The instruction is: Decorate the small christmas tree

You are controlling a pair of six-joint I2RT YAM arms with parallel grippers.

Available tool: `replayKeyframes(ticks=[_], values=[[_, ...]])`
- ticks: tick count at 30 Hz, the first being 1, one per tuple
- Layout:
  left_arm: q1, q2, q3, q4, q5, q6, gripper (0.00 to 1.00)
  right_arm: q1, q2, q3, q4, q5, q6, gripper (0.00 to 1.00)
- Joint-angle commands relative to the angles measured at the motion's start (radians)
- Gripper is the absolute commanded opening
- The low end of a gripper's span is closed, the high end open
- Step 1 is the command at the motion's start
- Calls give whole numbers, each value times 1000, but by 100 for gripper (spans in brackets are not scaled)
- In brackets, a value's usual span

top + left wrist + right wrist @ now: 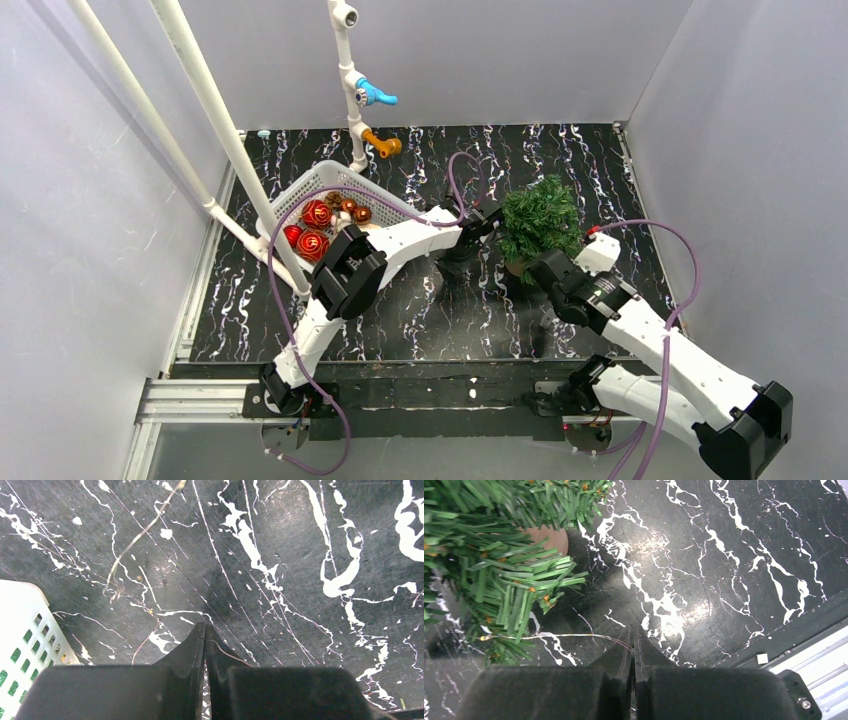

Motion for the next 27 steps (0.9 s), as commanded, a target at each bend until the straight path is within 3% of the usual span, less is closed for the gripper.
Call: replayKeyframes(ticks=[1,6,10,19,24,27], values=[[1,-47,-7,-121,-11,17,0,-3,-48,32,62,-4,-42,2],[1,-70,-47,-121,10,1,0,-3,-69,28,63,-44,-57,53],[1,-86,-66,-121,26,-10,0,-3,-135,14,76,-70,-89,71],[1,-117,-68,-121,21,-25,0,-3,-283,49,57,-87,-173,74],[1,-128,-53,-126,19,-22,0,-3,-292,107,84,-81,-257,74],[1,-132,-53,-127,15,-22,0,-3,-290,109,37,-69,-227,75]])
